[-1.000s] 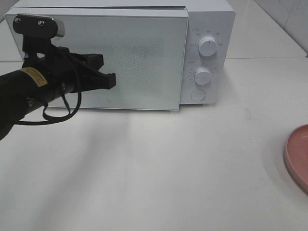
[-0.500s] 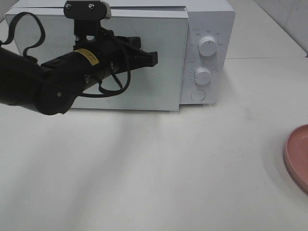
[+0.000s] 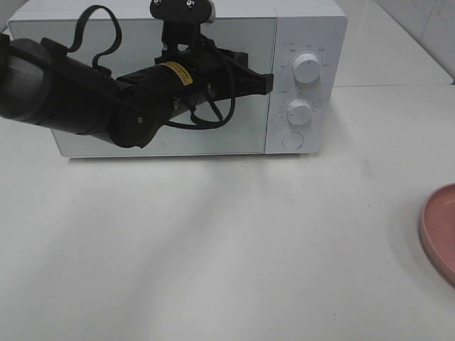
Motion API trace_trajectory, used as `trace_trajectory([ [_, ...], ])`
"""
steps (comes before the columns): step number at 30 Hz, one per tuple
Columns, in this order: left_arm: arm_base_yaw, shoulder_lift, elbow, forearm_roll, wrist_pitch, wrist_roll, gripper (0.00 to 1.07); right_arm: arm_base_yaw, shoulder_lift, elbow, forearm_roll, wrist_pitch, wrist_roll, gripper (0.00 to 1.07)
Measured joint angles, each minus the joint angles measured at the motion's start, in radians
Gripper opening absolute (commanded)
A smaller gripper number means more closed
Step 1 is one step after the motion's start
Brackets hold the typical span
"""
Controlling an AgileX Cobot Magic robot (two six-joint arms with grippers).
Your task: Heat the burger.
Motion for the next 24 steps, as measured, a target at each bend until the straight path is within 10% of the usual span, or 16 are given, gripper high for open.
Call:
trace_trajectory([
  [13,-0.016,-0.017,-0.035,-0.033,0.097,0.034,0.00,0.000,0.000,0.000,0.000,0.000,0.000,0.76],
  [24,-0.091,-0.198,0.174,-0.026,0.225,0.034,0.08,0.000,0.000,0.000,0.000,0.000,0.000,0.76],
])
